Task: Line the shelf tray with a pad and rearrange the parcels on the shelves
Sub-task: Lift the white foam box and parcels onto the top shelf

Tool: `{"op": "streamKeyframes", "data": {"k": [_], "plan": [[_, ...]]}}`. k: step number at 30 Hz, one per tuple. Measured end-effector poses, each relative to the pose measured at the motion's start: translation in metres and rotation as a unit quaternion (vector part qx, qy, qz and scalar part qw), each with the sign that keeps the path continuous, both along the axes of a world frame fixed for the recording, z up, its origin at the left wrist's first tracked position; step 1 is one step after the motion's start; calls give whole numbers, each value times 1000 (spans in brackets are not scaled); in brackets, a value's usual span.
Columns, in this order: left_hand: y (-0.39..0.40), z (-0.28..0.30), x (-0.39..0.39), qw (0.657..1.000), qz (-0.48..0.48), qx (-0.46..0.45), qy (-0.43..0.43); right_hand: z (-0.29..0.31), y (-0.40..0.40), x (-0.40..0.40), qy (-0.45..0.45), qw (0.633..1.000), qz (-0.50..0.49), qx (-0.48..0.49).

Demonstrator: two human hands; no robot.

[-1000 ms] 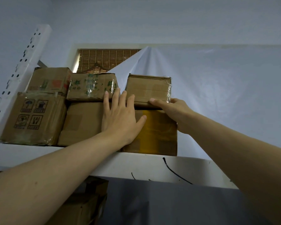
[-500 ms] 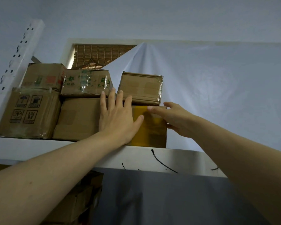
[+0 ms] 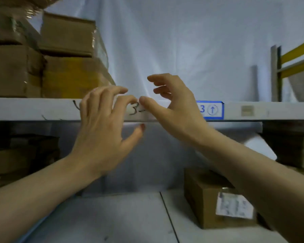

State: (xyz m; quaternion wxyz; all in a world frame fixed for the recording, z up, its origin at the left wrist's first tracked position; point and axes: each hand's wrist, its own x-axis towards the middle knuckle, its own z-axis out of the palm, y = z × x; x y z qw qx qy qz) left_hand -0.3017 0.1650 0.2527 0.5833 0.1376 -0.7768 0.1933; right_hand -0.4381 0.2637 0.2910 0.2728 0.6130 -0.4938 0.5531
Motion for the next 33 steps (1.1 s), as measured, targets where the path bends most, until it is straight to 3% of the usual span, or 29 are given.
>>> {"op": "streamKeyframes", "data": {"k": [4, 7, 13, 17, 22, 29, 33], "plan": [[34, -55, -40, 996, -26, 59, -55, -72, 63, -49, 20, 996, -47, 76], [50, -96, -73, 981, -40, 170, -89, -121, 104, -91, -12, 980, -93, 174], [72, -161, -127, 886, -62, 429, -164, -177, 159, -167, -266, 926, -138, 229], [70, -171, -154, 814, -117, 546, -162, -186, 171, -204, -412, 880, -138, 190], [63, -152, -195, 740, -215, 624, -128, -185, 154, -242, -534, 828, -129, 118], [43, -127, -252, 675, -321, 655, -110, -143, 121, -278, -492, 851, -177, 38], [34, -114, -279, 614, -366, 692, -99, -130, 100, -296, -512, 837, -194, 15]]}}
